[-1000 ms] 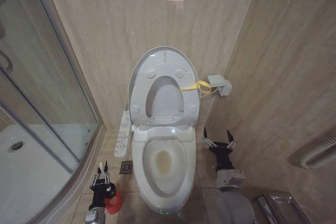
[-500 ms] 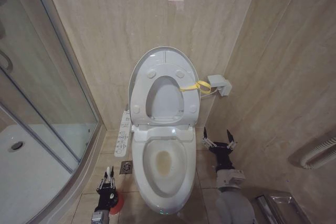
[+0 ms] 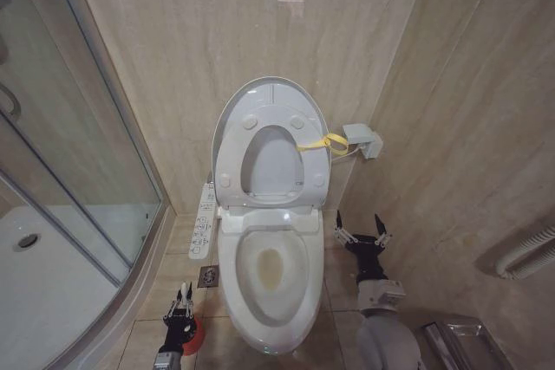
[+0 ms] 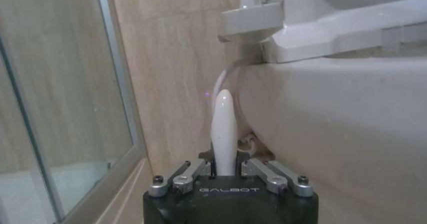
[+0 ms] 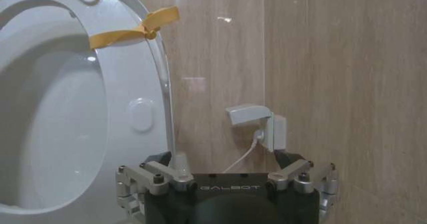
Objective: Open the toilet lid, clean the toilet bowl with a toilet brush, close the toilet lid, and flush.
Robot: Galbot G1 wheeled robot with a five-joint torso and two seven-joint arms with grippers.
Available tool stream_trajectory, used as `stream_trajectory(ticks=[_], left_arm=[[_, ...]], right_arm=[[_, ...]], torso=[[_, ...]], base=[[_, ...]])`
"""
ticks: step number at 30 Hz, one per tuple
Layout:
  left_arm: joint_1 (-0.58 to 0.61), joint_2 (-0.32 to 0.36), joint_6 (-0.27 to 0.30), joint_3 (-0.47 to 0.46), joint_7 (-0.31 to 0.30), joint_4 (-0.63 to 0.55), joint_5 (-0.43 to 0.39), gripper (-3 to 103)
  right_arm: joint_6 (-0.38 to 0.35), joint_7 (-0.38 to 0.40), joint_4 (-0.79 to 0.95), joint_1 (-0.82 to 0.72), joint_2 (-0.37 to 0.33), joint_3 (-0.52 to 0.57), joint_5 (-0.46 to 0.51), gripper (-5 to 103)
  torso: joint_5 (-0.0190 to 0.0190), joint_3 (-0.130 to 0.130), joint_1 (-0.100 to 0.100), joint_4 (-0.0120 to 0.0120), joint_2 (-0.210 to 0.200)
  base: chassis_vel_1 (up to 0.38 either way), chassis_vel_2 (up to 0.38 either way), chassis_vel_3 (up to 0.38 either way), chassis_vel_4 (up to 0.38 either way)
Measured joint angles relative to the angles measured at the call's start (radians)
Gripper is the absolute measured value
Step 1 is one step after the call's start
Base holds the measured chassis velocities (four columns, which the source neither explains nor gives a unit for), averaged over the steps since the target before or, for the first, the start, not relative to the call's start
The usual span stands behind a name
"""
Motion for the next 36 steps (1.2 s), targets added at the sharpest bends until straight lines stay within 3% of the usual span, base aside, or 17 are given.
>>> stream_trajectory(ticks=[10,17,18,23,24,29,30,35,36], left_arm=[[0.033,-0.002,0.007,-0.024,-0.028,-0.028,0.032,20],[0.088,0.003,0.094,-0.029,-0.065,-0.140,0.030,20],[0.101,0.002,0.105,-0.032,-0.068,-0.171,0.031,32],[0.137,-0.002,0.121,-0.047,-0.070,-0.243,0.036,32],[0.166,-0.005,0.126,-0.060,-0.071,-0.286,0.043,59],[0.242,-0.013,0.116,-0.098,-0.094,-0.395,0.087,59],[0.271,-0.014,0.111,-0.108,-0.098,-0.439,0.099,86],[0.370,-0.012,0.129,-0.142,-0.103,-0.610,0.105,86],[0.402,-0.011,0.155,-0.156,-0.105,-0.695,0.100,86]], right_arm=[[0.000,0.000,0.000,0.000,0.000,0.000,0.000,100],[0.000,0.000,0.000,0.000,0.000,0.000,0.000,100],[0.000,0.000,0.000,0.000,0.000,0.000,0.000,100],[0.000,0.000,0.000,0.000,0.000,0.000,0.000,100],[0.000,0.000,0.000,0.000,0.000,0.000,0.000,100],[0.000,0.000,0.000,0.000,0.000,0.000,0.000,100],[0.000,0.000,0.000,0.000,0.000,0.000,0.000,100],[0.000,0.000,0.000,0.000,0.000,0.000,0.000,100],[0.000,0.000,0.000,0.000,0.000,0.000,0.000,100]], torso=[[-0.0001,0.000,0.000,-0.0001,0.000],[0.0000,0.000,0.000,0.0001,0.000],[0.0000,0.000,0.000,-0.0001,0.000],[0.0000,0.000,0.000,-0.0001,0.000],[0.0000,0.000,0.000,-0.0002,0.000],[-0.0001,0.000,0.000,-0.0001,0.000],[0.0000,0.000,0.000,-0.0002,0.000],[0.0000,0.000,0.000,0.0002,0.000],[-0.0001,0.000,0.000,0.0002,0.000]], base=[[0.000,0.000,0.000,0.000],[0.000,0.000,0.000,0.000],[0.000,0.000,0.000,0.000],[0.000,0.000,0.000,0.000],[0.000,0.000,0.000,0.000],[0.000,0.000,0.000,0.000],[0.000,0.000,0.000,0.000],[0.000,0.000,0.000,0.000],[0.000,0.000,0.000,0.000]])
